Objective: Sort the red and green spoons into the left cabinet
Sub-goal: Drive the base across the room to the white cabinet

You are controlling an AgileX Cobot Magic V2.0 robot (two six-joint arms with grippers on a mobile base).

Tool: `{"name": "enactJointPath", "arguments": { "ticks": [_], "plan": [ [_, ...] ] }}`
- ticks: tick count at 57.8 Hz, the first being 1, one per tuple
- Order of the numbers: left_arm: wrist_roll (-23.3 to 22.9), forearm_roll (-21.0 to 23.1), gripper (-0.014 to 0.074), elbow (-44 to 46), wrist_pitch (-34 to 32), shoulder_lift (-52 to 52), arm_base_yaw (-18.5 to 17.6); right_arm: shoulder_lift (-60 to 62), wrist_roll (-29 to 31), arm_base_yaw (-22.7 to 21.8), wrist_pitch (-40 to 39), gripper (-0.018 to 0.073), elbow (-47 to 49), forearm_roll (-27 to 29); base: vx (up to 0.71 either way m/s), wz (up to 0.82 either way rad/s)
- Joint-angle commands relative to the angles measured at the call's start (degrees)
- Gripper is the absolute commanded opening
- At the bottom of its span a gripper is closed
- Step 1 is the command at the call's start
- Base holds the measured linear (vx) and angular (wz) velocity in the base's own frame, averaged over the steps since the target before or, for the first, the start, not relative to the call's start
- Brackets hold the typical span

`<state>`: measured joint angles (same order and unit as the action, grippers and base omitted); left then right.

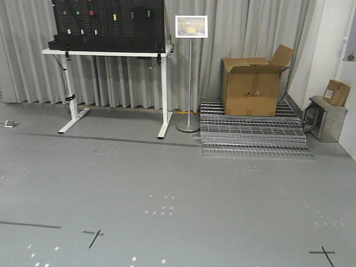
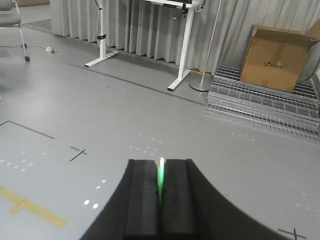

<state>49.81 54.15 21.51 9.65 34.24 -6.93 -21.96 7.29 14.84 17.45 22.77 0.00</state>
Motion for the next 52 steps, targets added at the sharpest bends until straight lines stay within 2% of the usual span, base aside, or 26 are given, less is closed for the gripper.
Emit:
{"name": "enactJointPath", "arguments": {
  "ticks": [1,52],
  "plan": [
    [-0.04,1.12,0.0,1.64,-2.54,0.04,-0.45,-0.3,0.13,-0.18,-4.79,0.0003,1.93,0.0,0.7,-0.1],
    [-0.04,1.12,0.0,1.64,-2.54,0.04,-0.45,-0.3,0.13,-0.18,-4.79,0.0003,1.93,0.0,0.7,-0.09]
  ]
}}
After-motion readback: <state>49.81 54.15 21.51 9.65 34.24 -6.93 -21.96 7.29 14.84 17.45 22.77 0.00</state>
